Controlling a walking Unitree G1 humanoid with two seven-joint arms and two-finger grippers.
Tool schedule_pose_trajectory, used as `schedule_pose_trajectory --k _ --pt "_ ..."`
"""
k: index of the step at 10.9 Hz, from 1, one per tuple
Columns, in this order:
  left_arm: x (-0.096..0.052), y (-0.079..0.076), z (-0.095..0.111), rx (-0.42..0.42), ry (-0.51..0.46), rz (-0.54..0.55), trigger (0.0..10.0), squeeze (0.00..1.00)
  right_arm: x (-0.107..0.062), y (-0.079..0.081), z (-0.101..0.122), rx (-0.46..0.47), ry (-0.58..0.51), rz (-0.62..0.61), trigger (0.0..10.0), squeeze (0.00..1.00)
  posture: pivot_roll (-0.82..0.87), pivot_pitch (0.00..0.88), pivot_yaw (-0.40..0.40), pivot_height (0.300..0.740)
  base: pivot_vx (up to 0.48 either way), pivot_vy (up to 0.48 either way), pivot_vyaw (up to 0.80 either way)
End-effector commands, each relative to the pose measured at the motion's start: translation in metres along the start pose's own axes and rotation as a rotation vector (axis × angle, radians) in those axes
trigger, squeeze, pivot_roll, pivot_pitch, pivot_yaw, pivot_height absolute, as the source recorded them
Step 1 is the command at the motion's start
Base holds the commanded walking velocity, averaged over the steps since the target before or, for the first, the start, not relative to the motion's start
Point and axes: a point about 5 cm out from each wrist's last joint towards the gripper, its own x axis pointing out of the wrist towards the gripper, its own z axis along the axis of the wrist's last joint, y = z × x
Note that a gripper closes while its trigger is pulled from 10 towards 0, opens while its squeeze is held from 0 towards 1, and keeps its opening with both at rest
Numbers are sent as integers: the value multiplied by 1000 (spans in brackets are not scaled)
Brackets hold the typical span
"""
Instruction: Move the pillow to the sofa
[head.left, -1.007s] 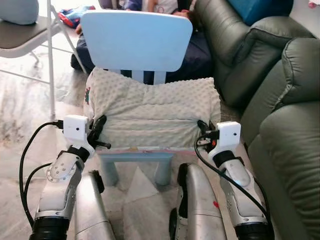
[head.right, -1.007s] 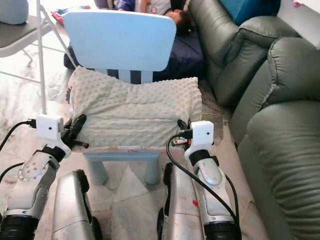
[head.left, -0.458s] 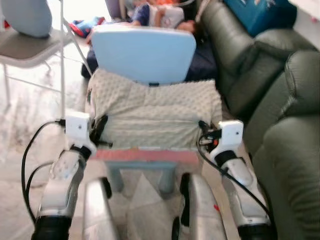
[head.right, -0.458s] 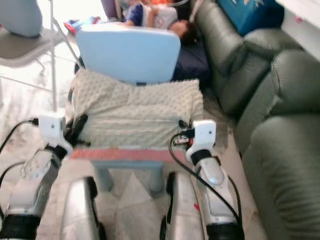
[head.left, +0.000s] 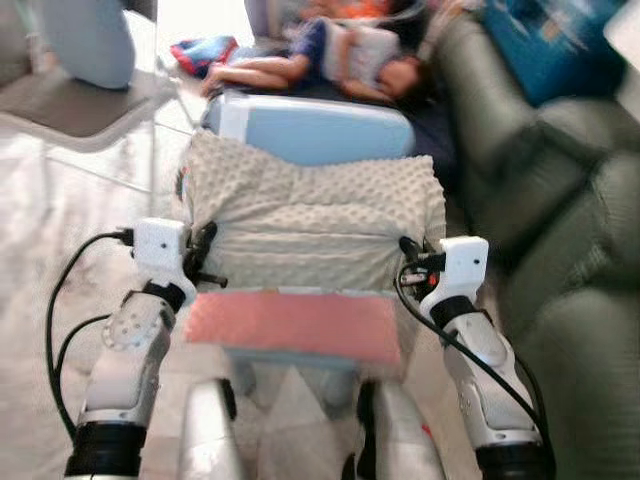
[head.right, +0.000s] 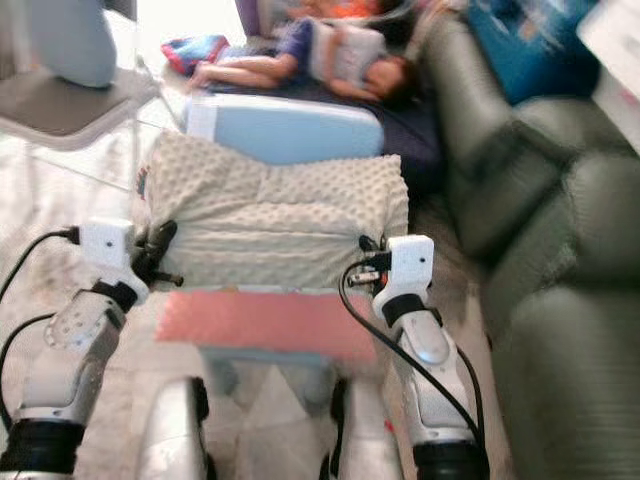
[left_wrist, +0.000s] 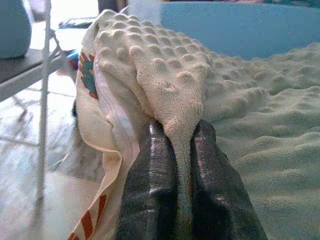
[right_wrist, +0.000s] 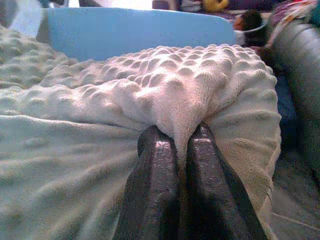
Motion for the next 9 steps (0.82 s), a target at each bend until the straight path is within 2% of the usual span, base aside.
schedule_pose_trajectory --k 1,5,6,9 --pt "-3 10 -6 14 32 55 10000 0 -2 -15 9 -5 -33 -81 10000 0 7 0 -58 657 0 0 0" --pt "2 9 -5 10 30 41 10000 0 -1 -20 14 -12 -55 -92 10000 0 1 0 -60 707 0 0 0" --pt "4 5 -5 13 31 7 10000 0 -1 -21 15 -11 -56 -98 10000 0 -10 0 -58 732 0 0 0" --pt "6 1 -8 2 47 -3 10000 0 -5 -20 13 -6 -49 -102 10000 0 -18 0 -60 740 0 0 0"
